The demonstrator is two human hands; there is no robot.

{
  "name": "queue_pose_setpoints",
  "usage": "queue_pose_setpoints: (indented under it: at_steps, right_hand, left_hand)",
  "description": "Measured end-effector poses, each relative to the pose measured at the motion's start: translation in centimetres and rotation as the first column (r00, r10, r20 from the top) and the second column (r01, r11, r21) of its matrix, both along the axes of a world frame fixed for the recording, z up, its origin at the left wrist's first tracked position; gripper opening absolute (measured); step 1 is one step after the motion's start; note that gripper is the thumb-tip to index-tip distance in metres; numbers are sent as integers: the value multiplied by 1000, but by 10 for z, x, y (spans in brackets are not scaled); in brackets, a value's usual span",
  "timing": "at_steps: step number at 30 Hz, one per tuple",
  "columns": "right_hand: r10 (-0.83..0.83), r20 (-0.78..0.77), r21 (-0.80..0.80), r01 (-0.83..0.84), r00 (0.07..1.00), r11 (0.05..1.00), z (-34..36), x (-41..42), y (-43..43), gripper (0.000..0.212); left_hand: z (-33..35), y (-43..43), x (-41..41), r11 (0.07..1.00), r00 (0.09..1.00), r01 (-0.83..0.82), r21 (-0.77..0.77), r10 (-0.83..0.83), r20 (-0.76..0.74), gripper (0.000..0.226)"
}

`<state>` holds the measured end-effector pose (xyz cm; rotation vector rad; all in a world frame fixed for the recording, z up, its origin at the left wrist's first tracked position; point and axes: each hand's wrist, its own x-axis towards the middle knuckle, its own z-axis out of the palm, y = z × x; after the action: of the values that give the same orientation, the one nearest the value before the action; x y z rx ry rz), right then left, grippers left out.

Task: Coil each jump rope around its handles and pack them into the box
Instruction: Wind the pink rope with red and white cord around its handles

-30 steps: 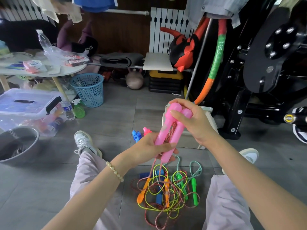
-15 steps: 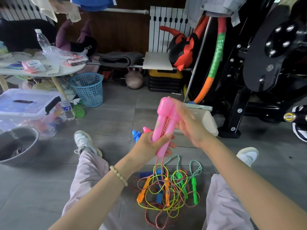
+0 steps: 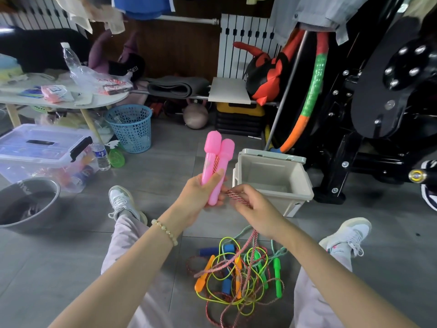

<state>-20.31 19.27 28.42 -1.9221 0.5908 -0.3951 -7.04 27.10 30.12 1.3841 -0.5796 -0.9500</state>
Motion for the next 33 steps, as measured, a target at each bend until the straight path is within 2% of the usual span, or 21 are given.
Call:
queue_pose_setpoints:
  at_steps: [2,4,5,6,8,10,12,14,15,18,21,23,27,29,33]
  right_hand:
    - [-20,-51,-108,14,999,994,6,-1,-3,15]
    - [-30,-106,-262,1,994,965,14,-4,-5,11]
    - [-41,-178,-407,-36,983,913,17,-6,-7,4]
    - [-65,-263,-560,-98,963,823,23,-6,-7,7]
    - [-139,-379,-744,-211,915,635,33,-3,-7,24]
    - [-199,-441,-810,-293,875,507,39,1,-9,31]
    - [-212,-443,-857,-342,871,385,44,1,-13,26]
    - [-179,-414,-880,-342,892,330,48,1,-20,19]
    - [-152,-405,-872,-331,901,360,53,1,-24,18]
    - [-35,-363,-769,-278,931,575,69,2,-31,26]
    - [-2,-198,-699,-140,980,701,77,-1,-42,23]
    - [24,-188,-641,-141,982,754,80,-5,-47,15]
    - [147,-245,-616,-271,958,740,91,-3,-43,7]
    - [164,-248,-632,-288,955,719,98,-3,-43,7]
    - [170,-330,-680,-359,929,640,108,1,-41,14]
  left_hand:
    - [-1,-1,2,999,999,20,39,-22,45,32]
    - [-3,-2,5,994,991,57,90,-68,117,36]
    - [-4,-2,7,991,985,74,113,-90,146,38]
    - [-5,-2,9,988,981,84,129,-105,166,40]
    - [-7,-2,12,985,977,85,148,-112,181,43]
    - [-7,-2,14,980,974,113,162,-142,178,42]
    - [-3,-1,17,973,968,154,171,-184,173,37]
    - [2,0,20,965,960,188,182,-220,173,35]
    - [4,0,21,959,953,214,188,-247,174,34]
    - [10,1,21,933,928,297,206,-332,169,32]
    - [17,3,22,903,902,366,226,-404,150,29]
    - [19,5,23,877,882,403,261,-448,146,29]
    - [20,8,19,800,805,501,329,-571,161,33]
    - [26,6,17,752,748,539,379,-634,194,41]
    - [45,2,17,677,618,546,493,-723,307,37]
